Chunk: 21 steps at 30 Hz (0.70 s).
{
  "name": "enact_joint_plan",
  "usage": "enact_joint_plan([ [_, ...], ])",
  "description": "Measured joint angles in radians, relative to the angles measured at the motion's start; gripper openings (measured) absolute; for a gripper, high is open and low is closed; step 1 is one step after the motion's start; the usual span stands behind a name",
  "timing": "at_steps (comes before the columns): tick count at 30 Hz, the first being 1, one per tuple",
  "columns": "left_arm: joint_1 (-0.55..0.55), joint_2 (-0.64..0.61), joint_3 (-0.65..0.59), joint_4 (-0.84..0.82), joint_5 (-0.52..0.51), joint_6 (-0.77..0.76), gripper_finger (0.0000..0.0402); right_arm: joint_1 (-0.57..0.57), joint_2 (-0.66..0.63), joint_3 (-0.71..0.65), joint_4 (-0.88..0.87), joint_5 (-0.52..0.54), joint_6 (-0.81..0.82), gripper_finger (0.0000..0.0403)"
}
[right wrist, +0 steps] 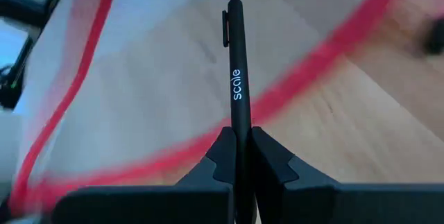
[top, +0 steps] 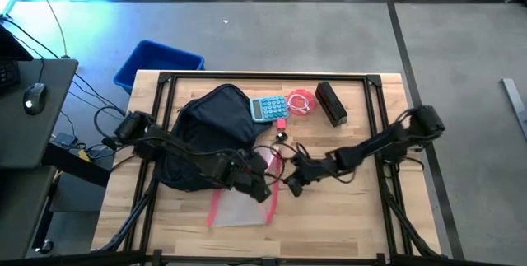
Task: Unpack backpack
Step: Put the black pen into the transparent pink zip bag, then put the black charger adapter into the transparent pink zip bag
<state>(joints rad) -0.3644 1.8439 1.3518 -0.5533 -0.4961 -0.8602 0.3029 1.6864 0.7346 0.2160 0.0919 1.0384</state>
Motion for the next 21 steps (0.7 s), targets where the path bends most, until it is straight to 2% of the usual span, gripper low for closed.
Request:
enact_joint_plan([
  [6, 0.020, 0.000, 0.000, 0.013, 0.023, 0.032, 0.0000, -0.044, 0.134, 0.159, 0.072, 0.002, -0.018, 0.0012],
  [11, 0.015, 0.000, 0.001, -0.038, 0.024, 0.042, 0.0000, -0.059, 0.255, 0.270, 0.075, -0.001, -0.026, 0.0044],
  [17, -0.009, 0.000, 0.001, -0.072, 0.030, 0.006, 0.0000, -0.061, 0.297, 0.292, 0.125, -0.025, -0.044, 0.0122],
  [21, -0.026, -0.004, 0.001, -0.117, 0.022, -0.018, 0.0000, -0.061, 0.279, 0.292, 0.109, -0.119, -0.121, 0.0192],
])
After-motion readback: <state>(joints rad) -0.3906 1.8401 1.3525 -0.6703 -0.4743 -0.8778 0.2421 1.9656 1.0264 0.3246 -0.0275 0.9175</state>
